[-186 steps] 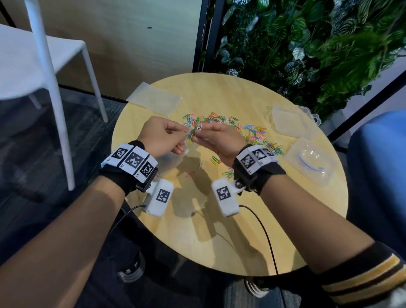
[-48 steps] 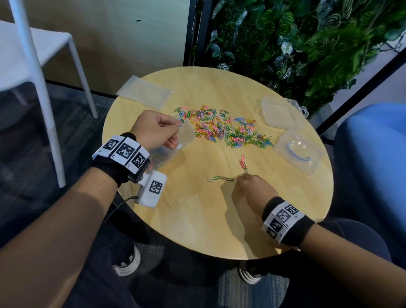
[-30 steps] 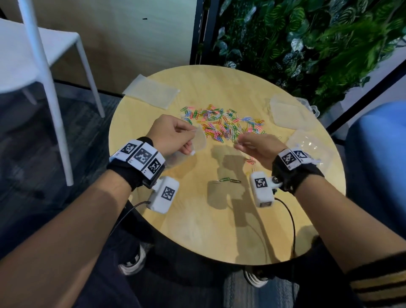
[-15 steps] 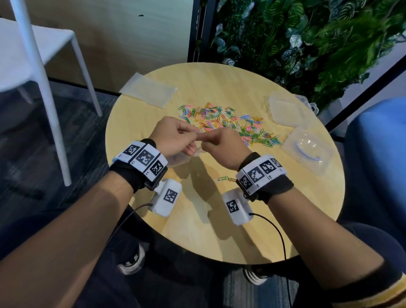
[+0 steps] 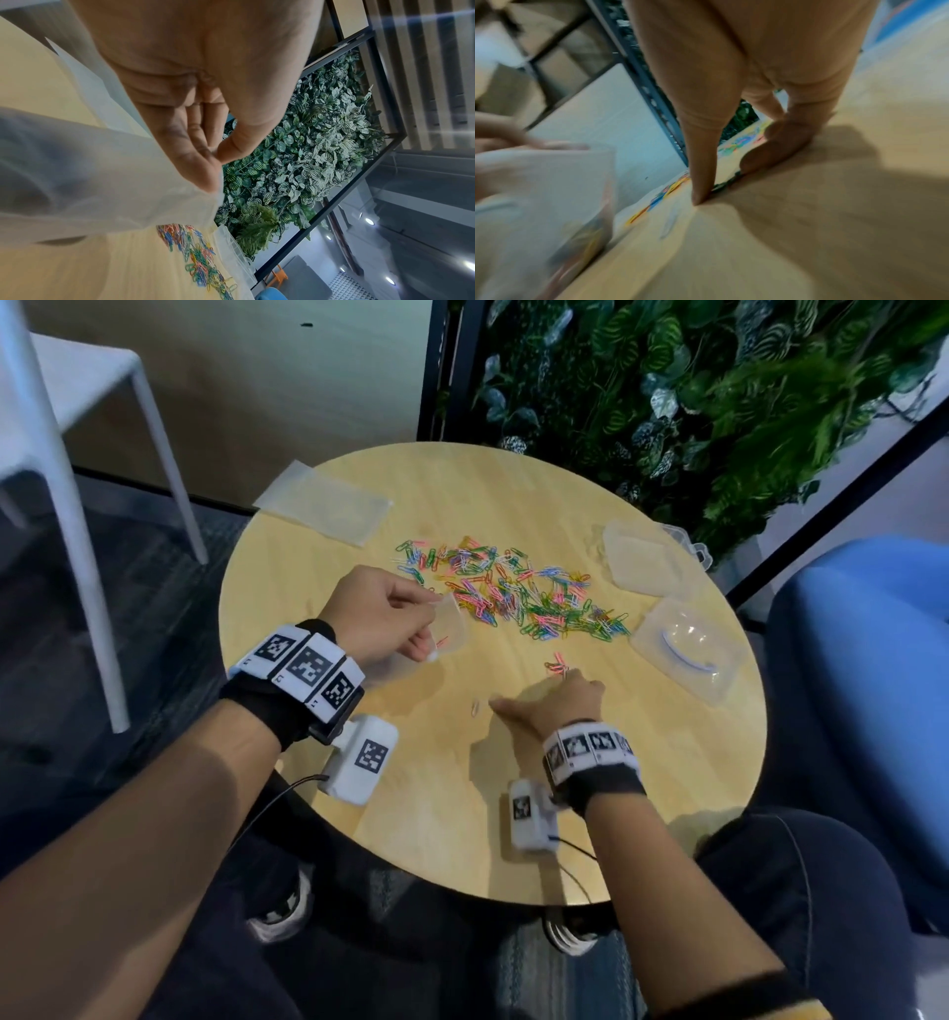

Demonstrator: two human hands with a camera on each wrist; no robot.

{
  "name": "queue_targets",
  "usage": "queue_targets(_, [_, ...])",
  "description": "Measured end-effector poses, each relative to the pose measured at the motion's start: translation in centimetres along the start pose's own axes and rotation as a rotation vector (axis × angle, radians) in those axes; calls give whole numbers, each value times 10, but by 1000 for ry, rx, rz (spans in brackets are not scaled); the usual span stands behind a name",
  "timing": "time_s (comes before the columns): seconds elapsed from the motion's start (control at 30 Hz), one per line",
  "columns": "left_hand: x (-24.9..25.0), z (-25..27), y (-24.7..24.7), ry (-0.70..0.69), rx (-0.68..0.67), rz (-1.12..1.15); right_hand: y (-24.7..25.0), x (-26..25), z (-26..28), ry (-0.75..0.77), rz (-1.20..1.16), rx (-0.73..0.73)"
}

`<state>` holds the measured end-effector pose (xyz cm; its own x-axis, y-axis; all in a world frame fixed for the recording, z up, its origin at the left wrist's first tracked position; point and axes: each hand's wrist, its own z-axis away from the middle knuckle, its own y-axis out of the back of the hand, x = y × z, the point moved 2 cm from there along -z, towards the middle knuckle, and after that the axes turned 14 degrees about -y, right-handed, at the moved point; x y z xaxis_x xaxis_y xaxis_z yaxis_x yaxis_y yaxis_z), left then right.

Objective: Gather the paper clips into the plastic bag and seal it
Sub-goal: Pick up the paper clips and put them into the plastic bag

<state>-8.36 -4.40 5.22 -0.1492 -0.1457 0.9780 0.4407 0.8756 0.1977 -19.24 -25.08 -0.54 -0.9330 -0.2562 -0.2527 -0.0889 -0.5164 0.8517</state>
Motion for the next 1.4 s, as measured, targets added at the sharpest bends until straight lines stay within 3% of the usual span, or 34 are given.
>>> queue_targets(0.13, [0,1,8,3,23,13,11,-37,-37,-47,-64,56])
queue_targets(0.53, [3,-8,6,-19,-4,-17,14,-66,-80,181,-194,123])
queue_targets(0.7, [2,-11,7,-14,-15,-31,29,-64,-92,131,-16,-38])
queue_targets(0.8, [1,-14,8,1,-10,-29,40,-59,-83,146,-247,-255])
queue_targets(0.93, [0,-18,9,33,25,-19,58,-73,-33,221,-723,-619])
queue_targets(1.07, [1,-20,6,50,34,8,64,-98,24,376,-818,-801])
queue_targets(1.13, [1,-21,4,54,41,40,52,-106,42,427,-769,-793])
queue_targets(1.33, [6,-22,4,46,3,49,18,-114,43,558,-358,-458])
queue_targets(1.4, [7,-20,2,37,-36,26,18,-119,45,620,-174,-420])
